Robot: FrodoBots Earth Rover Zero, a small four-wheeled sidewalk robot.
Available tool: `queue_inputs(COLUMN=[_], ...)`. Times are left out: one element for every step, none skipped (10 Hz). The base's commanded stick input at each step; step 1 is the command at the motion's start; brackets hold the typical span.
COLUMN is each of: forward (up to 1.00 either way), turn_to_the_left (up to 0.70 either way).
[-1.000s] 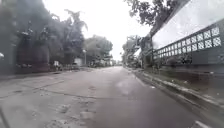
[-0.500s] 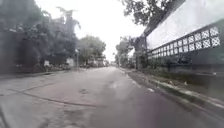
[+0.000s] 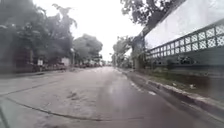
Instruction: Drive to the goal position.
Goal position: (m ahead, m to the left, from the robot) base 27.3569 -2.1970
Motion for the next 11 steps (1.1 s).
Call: queue_inputs(forward=[0.70,0.70,0.70,0.70,0.70,0.70,0.70,0.70,0.70,0.70,0.70], turn_to_the_left=[0.00,0.00,0.00,0.00,0.00,0.00,0.00,0.00,-0.05,-0.25,-0.35])
